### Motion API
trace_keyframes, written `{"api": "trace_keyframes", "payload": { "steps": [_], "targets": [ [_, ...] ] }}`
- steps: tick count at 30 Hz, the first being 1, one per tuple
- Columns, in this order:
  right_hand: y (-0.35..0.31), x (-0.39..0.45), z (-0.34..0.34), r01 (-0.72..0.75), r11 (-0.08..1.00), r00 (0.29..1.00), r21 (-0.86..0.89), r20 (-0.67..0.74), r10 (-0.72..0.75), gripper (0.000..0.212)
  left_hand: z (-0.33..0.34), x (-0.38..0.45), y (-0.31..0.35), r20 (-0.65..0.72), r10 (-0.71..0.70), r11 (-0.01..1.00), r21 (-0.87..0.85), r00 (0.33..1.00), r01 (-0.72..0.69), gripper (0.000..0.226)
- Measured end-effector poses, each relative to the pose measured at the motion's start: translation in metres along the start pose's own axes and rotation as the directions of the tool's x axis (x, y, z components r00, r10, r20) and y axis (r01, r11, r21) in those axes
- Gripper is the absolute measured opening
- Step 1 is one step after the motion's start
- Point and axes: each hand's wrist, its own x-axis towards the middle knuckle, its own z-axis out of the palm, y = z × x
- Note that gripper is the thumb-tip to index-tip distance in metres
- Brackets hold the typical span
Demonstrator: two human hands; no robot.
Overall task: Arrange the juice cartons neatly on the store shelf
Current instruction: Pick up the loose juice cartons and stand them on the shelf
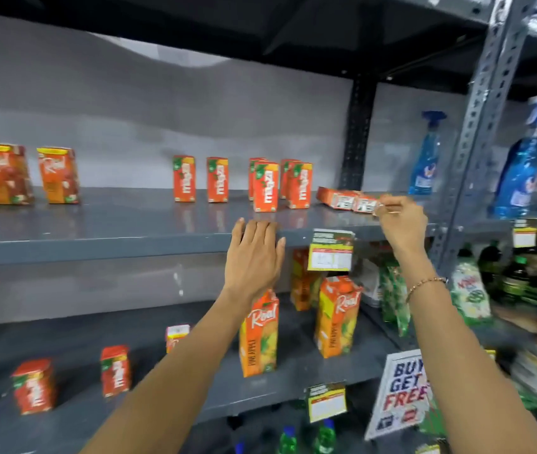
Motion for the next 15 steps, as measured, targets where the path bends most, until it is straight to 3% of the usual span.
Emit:
{"api": "trace_keyframes", "payload": {
  "steps": [4, 6, 8, 10, 15],
  "targets": [
    [0.037, 0.057, -0.021, -0.211, 0.976, 0.966, -0.056, 0.140, 0.217, 0.032, 0.015, 0.011, 0.035, 0.029, 0.012, 1.000, -0.018, 0.999, -0.012, 0.044],
    [0.037, 0.078, -0.026, -0.331, 0.944, 0.909, 0.008, 0.271, 0.316, 0.027, 0.022, 0.011, 0.036, -0.008, 0.020, 1.000, 0.009, 1.000, -0.020, 0.042],
    [0.033, 0.095, -0.033, -0.434, 0.901, 0.811, 0.008, 0.438, 0.387, 0.054, 0.027, 0.011, 0.033, -0.035, 0.039, 0.998, 0.043, 0.999, -0.037, 0.042],
    [0.026, 0.104, -0.040, -0.451, 0.890, 0.733, -0.061, 0.544, 0.408, 0.057, 0.030, 0.011, 0.032, -0.059, 0.036, 0.998, 0.058, 0.998, -0.033, 0.042],
    [0.026, 0.117, -0.045, -0.422, 0.897, 0.683, -0.135, 0.604, 0.412, 0.040, 0.038, 0.012, 0.036, -0.136, 0.023, 0.997, 0.079, 0.990, -0.012, 0.041]
  ]
}}
